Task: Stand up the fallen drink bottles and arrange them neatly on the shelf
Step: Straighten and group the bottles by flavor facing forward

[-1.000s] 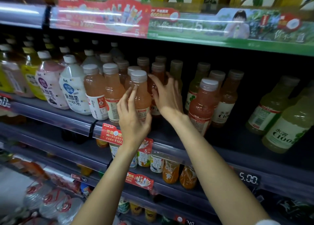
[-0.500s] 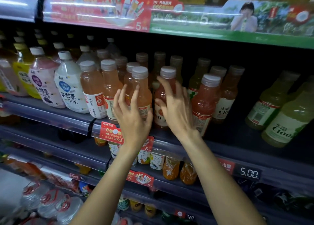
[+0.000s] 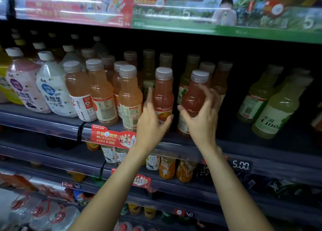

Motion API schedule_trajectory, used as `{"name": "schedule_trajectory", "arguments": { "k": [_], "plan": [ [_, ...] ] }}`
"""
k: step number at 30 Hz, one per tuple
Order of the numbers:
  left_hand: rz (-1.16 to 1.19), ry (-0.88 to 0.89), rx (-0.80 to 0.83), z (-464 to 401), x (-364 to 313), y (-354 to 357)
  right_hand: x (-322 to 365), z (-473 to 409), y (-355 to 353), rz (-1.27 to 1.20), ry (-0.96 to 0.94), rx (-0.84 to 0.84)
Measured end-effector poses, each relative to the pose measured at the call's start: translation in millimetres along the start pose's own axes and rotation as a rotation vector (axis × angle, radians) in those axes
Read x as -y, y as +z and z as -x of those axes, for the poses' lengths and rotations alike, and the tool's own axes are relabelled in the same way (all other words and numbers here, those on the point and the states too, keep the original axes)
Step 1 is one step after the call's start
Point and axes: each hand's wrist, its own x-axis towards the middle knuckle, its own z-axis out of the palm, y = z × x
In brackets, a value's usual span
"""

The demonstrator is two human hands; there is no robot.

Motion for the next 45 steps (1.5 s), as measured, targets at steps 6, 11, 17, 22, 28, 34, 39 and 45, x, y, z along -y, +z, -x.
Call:
{"name": "schedule_trajectory", "arguments": {
  "k": [6, 11, 17, 22, 28, 34, 39, 45],
  "plan": [
    [0.221, -0.078, -0.024, 1.1, -1.6, 9.2, -12.4, 6.7, 1.1, -0.085, 0.075, 0.131],
    [0.333, -0.023, -0.024, 7.1, -26.1, 27.6, -27.5, 10.3, -30.4, -0.298, 0.226, 0.094],
    [0.444, 0.098, 0.092, 9.8, -83.3, 74.1, -69.4, 17.3, -110.0, -0.272, 0.329, -0.07],
    [0.554, 0.072, 0.249, 14.3, -156.2, 132.3, -113.4, 19.3, -199.0, -0.209, 0.391, -0.163],
    [0.579, -0.051, 0.319, 27.3, -232.3, 229.0, -168.7, 24.0, -288.0, -0.146, 0.498, -0.372],
    [0.615, -0.099, 0.349, 29.7, -254.0, 283.6, -214.1, 13.3, -330.4, -0.067, 0.501, -0.503],
    [0.653, -0.071, 0.417, 32.8, -258.1, 299.8, -242.6, 1.8, -339.9, 0.013, 0.508, -0.446],
    [0.522, -0.017, 0.321, 32.0, -261.7, 304.6, -247.6, 0.0, -343.6, 0.049, 0.498, -0.231]
  ]
}}
